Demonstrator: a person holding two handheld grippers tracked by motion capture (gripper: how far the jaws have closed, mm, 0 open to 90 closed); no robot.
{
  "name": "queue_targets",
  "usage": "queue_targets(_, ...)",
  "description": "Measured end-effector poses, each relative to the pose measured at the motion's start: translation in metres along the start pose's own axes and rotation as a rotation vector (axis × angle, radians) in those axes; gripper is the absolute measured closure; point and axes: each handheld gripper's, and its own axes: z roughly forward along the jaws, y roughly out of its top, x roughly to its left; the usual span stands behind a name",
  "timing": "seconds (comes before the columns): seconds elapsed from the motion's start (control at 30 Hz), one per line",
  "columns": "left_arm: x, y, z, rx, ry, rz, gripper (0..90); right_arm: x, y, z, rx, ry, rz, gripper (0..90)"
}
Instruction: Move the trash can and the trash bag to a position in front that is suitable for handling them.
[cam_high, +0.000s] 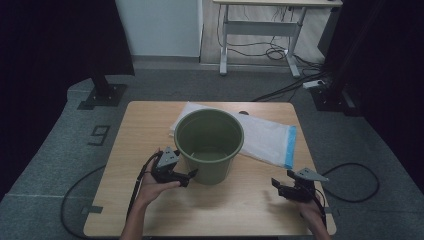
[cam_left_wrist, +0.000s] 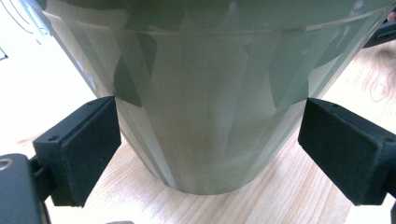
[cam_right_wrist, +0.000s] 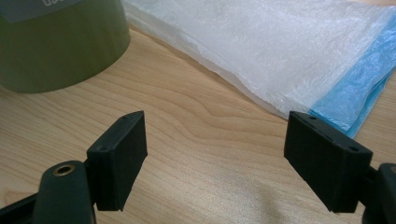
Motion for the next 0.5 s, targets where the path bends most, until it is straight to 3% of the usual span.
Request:
queue_targets(0.3,-0.001,0.006,0.005,-0.018,0.012,-0.009,6.6,-0.003,-0.001,-0.001,0.003,-0.010,0.006,20.6)
queue_targets(0.37,-0.004,0.006,-0.004,-0.046,0.032,-0.019,7.1,-0.004,-0.002,-0.003,0.000,-0.013,0.011,20.7)
queue_targets(0.5,-0.005,0.004,-0.015,-0.053,0.042,-0.022,7.0,-0.006,-0.003,-0.005,-0.004,-0.015,0.018,20.7)
